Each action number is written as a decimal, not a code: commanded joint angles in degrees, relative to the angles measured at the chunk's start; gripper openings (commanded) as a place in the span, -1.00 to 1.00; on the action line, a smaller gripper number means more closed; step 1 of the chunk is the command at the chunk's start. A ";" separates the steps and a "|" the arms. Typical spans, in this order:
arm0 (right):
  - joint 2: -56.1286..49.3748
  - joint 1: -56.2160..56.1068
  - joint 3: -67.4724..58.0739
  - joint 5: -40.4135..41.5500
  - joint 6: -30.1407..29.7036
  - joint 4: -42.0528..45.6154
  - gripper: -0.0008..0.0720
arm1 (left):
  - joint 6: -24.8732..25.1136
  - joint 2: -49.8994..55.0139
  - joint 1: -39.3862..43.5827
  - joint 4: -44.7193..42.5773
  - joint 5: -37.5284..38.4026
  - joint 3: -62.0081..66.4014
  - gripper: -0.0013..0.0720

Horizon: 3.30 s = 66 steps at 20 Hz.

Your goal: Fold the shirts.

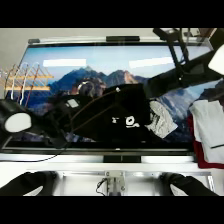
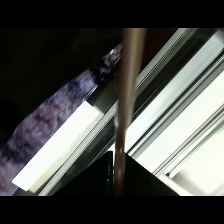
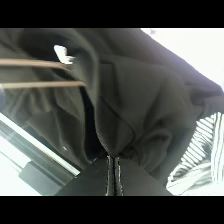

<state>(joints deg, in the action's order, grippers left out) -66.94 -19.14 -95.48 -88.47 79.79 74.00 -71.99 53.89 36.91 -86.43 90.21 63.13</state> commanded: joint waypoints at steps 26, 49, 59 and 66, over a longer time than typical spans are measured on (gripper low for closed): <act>2.29 -0.02 -0.04 3.63 -2.49 -13.57 -0.81 | 8.52 26.21 3.93 12.09 -18.08 13.55 -0.85; 2.29 0.02 -0.04 1.95 0.94 -6.03 -0.80 | 16.76 24.22 1.99 5.38 -8.31 16.41 -0.85; 4.39 1.95 -0.02 -2.23 4.20 10.95 0.63 | 15.52 24.20 2.45 6.95 -11.93 16.44 -0.85; 6.19 27.89 23.93 -3.58 0.24 5.53 0.63 | 15.02 24.20 -1.88 11.13 -12.22 16.44 -0.85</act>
<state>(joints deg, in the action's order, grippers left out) -62.00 0.43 -82.61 -94.00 82.50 83.05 -57.01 78.13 36.23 -78.30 78.26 79.53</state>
